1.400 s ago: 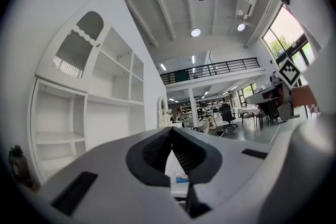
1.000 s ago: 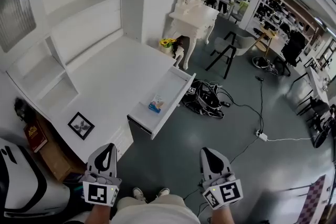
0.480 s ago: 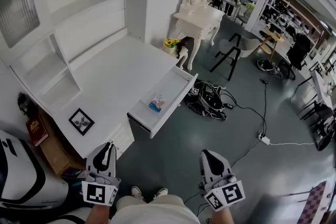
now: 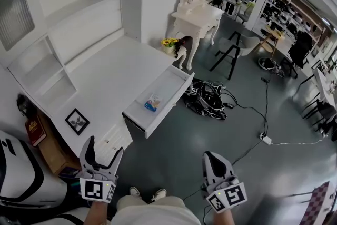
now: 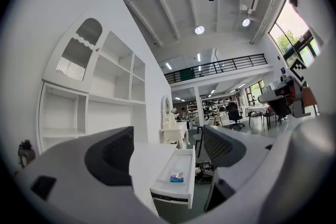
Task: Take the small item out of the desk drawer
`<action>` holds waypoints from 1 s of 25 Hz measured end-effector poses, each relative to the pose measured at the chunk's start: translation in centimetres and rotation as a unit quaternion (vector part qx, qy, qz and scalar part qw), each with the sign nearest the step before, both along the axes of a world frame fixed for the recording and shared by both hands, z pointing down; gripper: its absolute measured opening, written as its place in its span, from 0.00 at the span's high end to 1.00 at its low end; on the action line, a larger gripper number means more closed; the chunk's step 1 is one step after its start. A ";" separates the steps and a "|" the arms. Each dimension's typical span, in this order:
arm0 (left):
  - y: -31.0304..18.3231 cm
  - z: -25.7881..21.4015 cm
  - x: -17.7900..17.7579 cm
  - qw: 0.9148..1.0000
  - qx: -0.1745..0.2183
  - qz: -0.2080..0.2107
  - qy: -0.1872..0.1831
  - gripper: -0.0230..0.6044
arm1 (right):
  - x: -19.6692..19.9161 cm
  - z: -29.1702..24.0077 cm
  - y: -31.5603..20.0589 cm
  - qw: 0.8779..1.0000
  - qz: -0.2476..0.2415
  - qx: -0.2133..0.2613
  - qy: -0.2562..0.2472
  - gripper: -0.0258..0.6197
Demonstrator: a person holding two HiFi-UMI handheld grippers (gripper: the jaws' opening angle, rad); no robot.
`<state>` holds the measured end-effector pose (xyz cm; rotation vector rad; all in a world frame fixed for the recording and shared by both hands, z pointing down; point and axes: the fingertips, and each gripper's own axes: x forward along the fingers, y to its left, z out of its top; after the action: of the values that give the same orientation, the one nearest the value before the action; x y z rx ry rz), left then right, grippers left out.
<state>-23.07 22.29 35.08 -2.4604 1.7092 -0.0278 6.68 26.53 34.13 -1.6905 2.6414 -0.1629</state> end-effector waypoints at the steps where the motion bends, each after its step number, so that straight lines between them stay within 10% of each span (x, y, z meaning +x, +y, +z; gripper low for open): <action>1: 0.0 0.1 0.3 1.000 -0.001 -0.002 0.000 0.31 | 0.4 0.1 0.1 1.000 0.001 0.001 -0.004 0.95; 25: -11.5 4.4 3.9 0.998 -0.044 0.046 -0.012 0.23 | 1.2 3.4 -9.0 0.999 0.014 -0.044 -0.005 0.95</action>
<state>-19.21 10.82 39.52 -2.5869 1.6175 -0.1251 7.92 17.48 37.57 -1.7463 2.6399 -0.2916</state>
